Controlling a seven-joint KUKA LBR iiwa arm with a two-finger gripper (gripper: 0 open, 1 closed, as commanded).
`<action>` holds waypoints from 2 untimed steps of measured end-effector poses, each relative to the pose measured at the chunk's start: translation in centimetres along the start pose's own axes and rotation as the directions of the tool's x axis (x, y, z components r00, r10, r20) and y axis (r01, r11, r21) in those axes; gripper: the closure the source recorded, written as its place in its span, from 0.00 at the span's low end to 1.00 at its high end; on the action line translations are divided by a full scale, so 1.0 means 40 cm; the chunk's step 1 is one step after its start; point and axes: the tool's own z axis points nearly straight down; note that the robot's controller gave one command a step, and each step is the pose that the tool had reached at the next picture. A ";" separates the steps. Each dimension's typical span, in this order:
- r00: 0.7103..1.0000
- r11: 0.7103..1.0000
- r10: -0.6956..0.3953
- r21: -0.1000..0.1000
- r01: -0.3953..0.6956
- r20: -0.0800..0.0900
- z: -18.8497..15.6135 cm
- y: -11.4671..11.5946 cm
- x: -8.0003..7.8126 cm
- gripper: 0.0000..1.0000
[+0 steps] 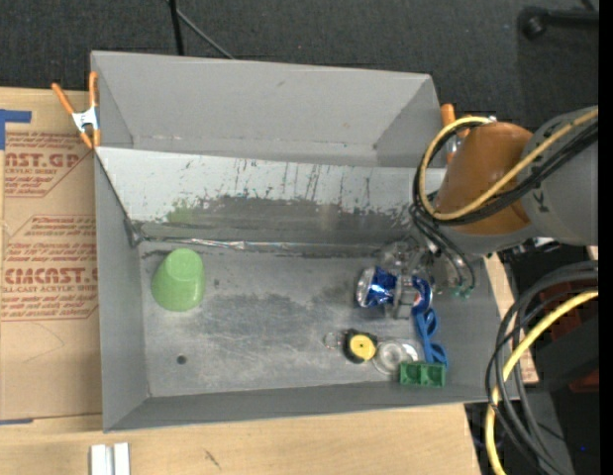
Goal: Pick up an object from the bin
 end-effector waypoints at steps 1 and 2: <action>1.000 1.000 0.000 0.000 0.000 -0.002 -0.005 0.001 -0.001 1.00; 1.000 1.000 0.000 0.002 0.000 0.006 -0.226 0.001 -0.008 1.00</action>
Offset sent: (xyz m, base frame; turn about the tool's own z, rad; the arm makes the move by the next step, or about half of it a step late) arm 0.0001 -0.0001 0.0023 0.0000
